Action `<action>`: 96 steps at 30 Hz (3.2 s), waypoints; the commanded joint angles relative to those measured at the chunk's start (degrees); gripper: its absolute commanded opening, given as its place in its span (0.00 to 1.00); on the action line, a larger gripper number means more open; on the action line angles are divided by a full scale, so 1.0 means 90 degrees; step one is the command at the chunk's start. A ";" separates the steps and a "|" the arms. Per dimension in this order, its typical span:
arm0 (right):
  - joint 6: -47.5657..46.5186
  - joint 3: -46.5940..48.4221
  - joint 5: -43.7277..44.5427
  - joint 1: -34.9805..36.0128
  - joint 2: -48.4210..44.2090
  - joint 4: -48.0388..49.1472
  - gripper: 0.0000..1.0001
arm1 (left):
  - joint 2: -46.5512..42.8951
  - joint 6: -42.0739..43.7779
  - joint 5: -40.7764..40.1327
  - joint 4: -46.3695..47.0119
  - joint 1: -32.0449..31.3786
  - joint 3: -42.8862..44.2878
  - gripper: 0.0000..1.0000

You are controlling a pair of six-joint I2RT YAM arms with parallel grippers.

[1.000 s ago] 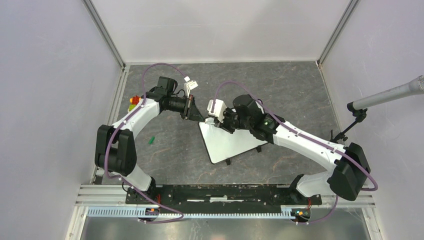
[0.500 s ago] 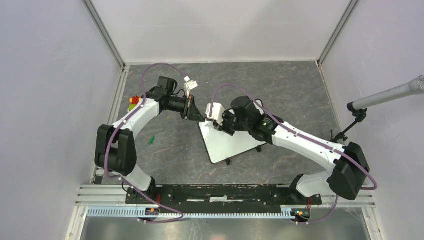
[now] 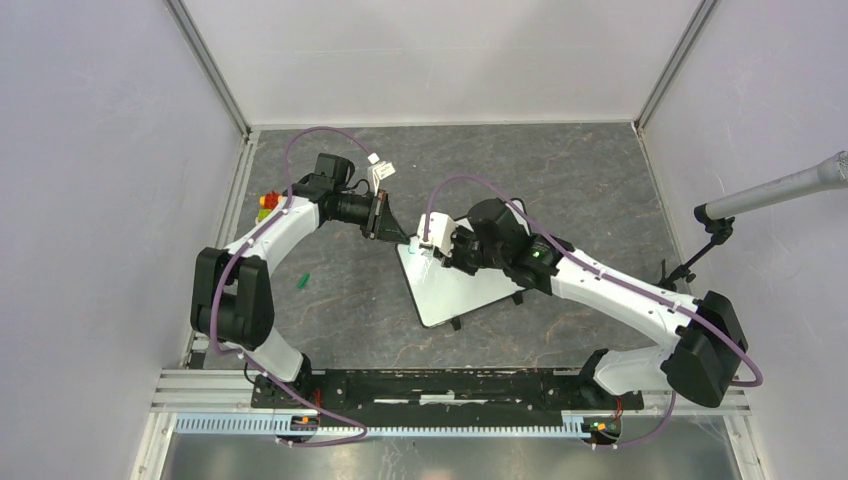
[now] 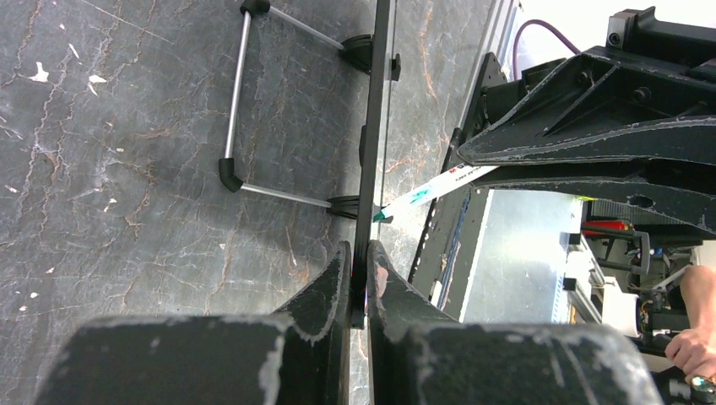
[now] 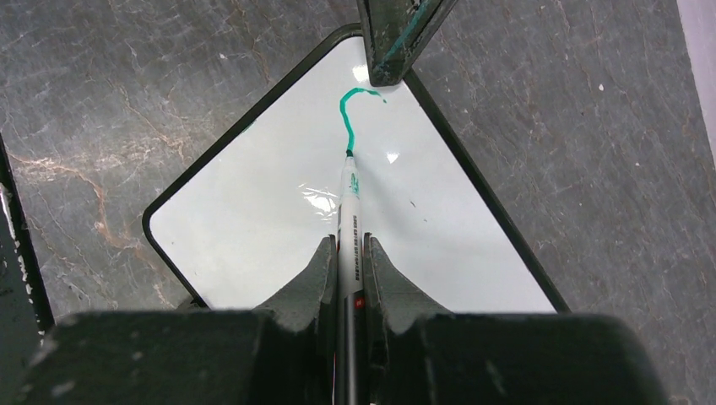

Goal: Write a sentence on the whiteboard

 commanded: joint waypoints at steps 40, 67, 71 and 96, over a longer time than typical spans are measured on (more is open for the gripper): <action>0.0143 0.0340 -0.0171 -0.0108 0.0010 0.0020 0.00 | 0.0058 0.0513 -0.0019 0.0098 -0.0007 0.0172 0.03; -0.0030 0.0056 0.0200 -0.0420 -0.0209 -0.0384 0.00 | 0.0087 0.0508 -0.0039 0.0078 -0.0005 0.0172 0.03; -0.0024 0.0087 0.0185 -0.0443 -0.0240 -0.0392 0.00 | 0.0097 0.0506 -0.0039 0.0078 -0.0007 0.0177 0.02; 0.0114 0.0526 -0.0508 -0.0439 0.0017 0.0107 0.00 | 0.0061 0.0534 -0.0048 0.0078 -0.0002 0.0143 0.03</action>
